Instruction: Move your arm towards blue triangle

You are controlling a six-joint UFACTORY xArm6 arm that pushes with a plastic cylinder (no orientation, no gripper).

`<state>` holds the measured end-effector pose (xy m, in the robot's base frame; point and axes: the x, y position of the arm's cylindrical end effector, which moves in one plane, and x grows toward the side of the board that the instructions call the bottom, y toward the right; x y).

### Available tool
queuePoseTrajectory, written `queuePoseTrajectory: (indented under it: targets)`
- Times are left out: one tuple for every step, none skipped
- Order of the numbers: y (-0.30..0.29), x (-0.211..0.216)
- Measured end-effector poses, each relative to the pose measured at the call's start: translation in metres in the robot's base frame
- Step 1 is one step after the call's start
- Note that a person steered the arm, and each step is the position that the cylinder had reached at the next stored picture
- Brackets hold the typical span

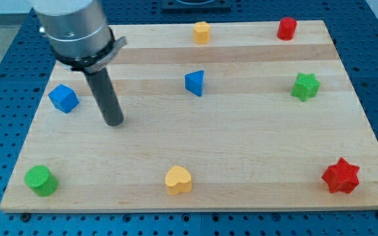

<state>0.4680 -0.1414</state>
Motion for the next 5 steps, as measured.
queuePoseTrajectory:
  targets:
    - [0.005, 0.000]
    - [0.006, 0.000]
    - [0.030, 0.002]
    - [0.051, 0.002]
    - [0.075, 0.002]
